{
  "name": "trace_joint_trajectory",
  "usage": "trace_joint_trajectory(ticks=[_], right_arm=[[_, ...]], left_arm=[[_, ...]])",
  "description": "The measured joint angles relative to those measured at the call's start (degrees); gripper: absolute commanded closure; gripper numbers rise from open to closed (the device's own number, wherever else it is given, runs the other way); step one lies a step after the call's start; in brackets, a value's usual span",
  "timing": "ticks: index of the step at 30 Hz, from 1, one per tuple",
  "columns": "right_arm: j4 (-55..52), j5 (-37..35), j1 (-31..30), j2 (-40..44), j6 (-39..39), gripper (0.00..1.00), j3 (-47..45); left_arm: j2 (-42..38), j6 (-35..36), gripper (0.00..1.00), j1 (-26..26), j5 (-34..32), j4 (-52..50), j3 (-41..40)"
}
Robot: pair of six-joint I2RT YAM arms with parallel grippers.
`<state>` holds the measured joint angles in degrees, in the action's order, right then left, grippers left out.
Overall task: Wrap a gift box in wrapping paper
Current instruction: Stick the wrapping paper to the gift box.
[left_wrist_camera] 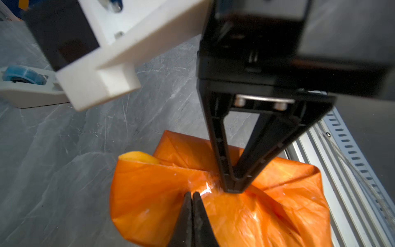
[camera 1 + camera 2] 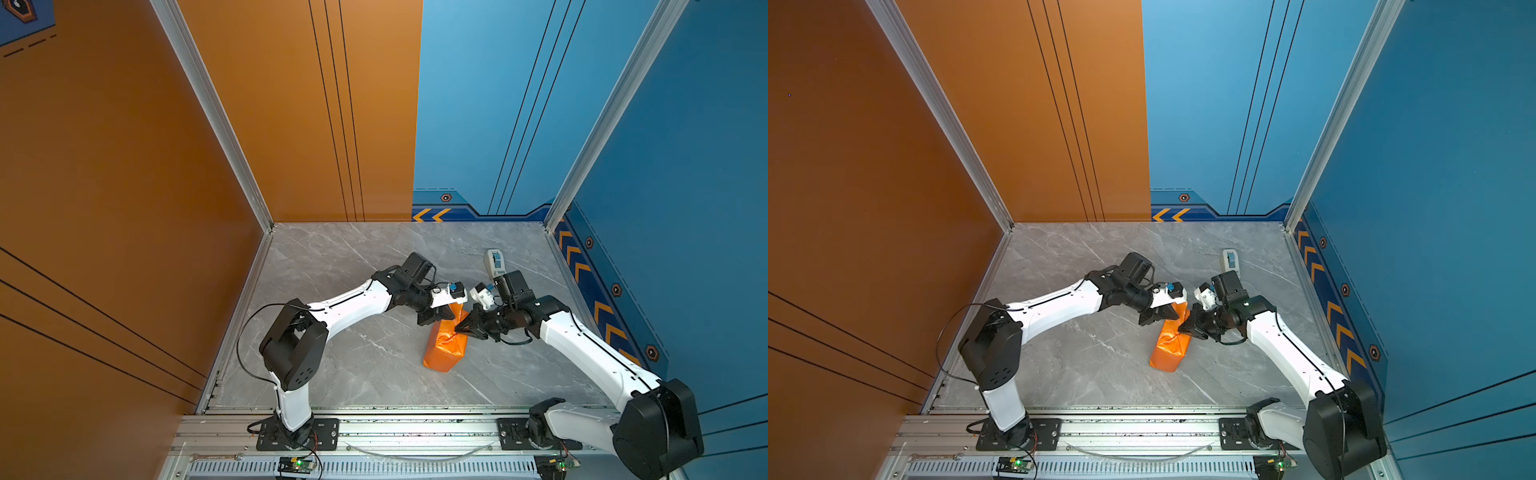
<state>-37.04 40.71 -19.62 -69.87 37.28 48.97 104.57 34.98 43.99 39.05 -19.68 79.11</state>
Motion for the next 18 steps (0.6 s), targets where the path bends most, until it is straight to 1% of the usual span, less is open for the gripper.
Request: trace_joint_trajectory(ticks=[4,12,18], right_arm=[[0.0,0.0,0.0,0.0,0.0,1.00,0.0],[0.0,0.0,0.0,0.0,0.0,1.00,0.0],[-0.2,0.0,0.0,0.0,0.0,1.00,0.0]], left_arm=[[0.2,-0.9,0.90,0.0,0.2,0.7,0.0],[0.7,-2.1,0.91,0.0,0.5,2.2,0.0],[2.3,-3.6,0.96,0.3,0.6,4.1,0.7]])
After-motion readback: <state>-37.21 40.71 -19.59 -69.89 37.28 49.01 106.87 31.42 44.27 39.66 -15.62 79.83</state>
